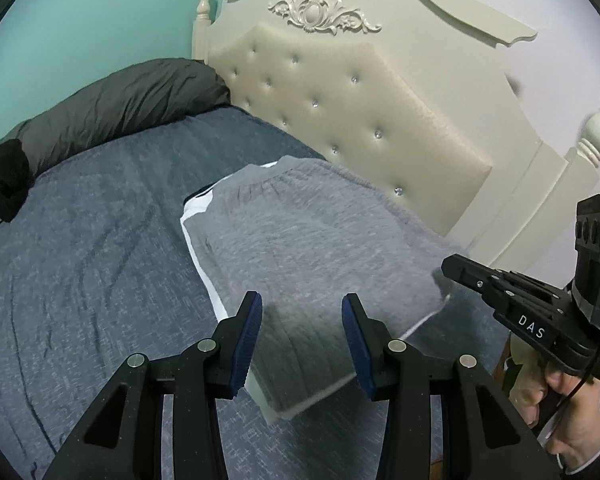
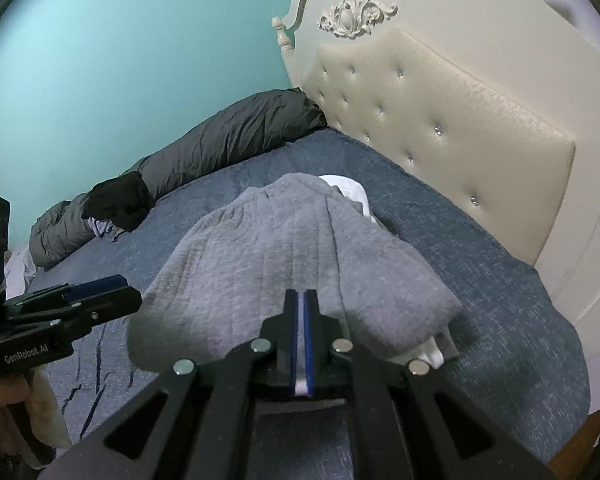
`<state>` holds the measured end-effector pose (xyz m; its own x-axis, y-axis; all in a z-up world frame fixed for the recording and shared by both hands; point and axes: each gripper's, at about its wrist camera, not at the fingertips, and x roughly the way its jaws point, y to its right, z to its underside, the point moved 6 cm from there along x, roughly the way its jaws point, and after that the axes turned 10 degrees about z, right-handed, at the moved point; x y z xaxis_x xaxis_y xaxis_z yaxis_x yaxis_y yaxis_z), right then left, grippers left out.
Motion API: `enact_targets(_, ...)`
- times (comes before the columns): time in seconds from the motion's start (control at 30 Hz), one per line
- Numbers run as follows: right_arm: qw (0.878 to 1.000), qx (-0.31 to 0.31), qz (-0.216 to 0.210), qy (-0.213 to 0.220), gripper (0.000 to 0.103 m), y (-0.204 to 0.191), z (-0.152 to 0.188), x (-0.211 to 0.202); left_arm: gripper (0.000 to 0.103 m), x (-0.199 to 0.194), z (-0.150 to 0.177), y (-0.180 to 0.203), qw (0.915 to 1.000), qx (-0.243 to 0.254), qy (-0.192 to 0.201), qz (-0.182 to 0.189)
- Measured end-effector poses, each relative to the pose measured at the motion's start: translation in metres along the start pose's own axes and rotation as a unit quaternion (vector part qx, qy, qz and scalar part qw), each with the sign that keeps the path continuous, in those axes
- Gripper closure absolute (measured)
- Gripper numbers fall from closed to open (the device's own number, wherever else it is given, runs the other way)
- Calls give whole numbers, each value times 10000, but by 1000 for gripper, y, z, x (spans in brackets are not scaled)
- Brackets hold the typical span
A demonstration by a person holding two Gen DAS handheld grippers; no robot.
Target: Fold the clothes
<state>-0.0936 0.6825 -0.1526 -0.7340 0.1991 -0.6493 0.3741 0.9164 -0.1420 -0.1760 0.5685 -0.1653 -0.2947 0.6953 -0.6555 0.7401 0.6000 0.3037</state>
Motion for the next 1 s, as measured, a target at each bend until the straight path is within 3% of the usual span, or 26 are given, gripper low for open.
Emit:
enact_targets(0.47,9995,-31,55,299,101,-18,-2,-67,55,-66,3,29,9993,205,285,-131)
enact_targets(1.0,9985,118,257,463,95,-37,12,-137,37,-138,15,51,9975,375,595,-71)
